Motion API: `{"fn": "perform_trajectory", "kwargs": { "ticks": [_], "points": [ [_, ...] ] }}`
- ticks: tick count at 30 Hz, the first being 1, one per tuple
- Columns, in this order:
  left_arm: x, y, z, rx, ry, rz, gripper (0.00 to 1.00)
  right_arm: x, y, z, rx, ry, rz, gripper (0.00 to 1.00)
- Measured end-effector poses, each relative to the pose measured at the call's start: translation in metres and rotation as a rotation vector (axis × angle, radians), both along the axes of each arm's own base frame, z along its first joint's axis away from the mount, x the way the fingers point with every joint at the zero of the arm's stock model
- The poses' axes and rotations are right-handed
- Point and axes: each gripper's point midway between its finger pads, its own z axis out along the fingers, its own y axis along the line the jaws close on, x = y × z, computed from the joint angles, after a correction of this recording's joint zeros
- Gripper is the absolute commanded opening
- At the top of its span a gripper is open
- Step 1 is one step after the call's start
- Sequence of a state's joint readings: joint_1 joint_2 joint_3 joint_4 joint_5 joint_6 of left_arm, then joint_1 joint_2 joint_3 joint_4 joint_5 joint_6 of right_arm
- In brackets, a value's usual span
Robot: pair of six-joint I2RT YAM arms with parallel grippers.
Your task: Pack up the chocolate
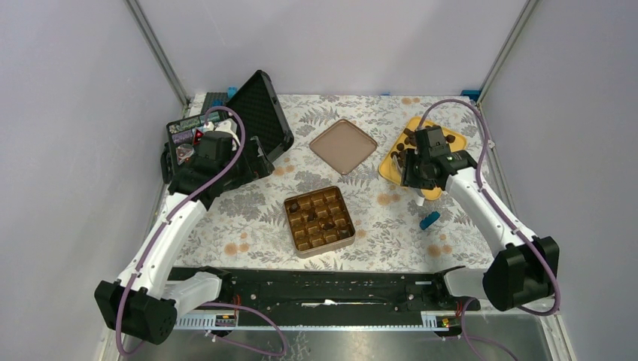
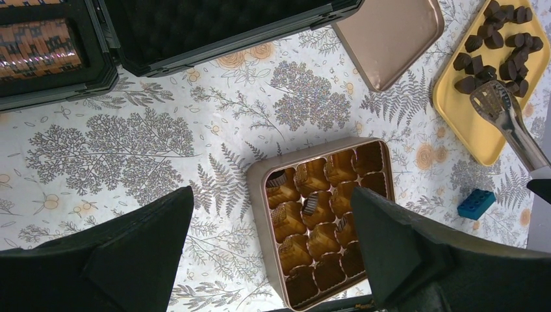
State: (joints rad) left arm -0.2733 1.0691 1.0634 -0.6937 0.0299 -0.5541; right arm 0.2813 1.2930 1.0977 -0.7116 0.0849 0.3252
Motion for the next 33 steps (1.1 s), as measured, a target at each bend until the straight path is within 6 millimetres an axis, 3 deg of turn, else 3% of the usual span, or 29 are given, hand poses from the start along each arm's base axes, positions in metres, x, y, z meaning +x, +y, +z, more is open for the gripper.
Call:
{"fn": "perform_trajectory", "kwargs": {
  "ticks": [8, 33],
  "points": [
    [0.001, 0.002, -0.002, 0.02, 0.001, -0.002, 0.99, 0.002, -0.001, -0.022, -0.023, 0.053, -0.005, 0.48],
    [0.003, 0.002, -0.01, 0.028, 0.027, -0.002, 0.99, 0.022, -0.004, -0.055, -0.087, 0.095, -0.007, 0.5]
  ]
}}
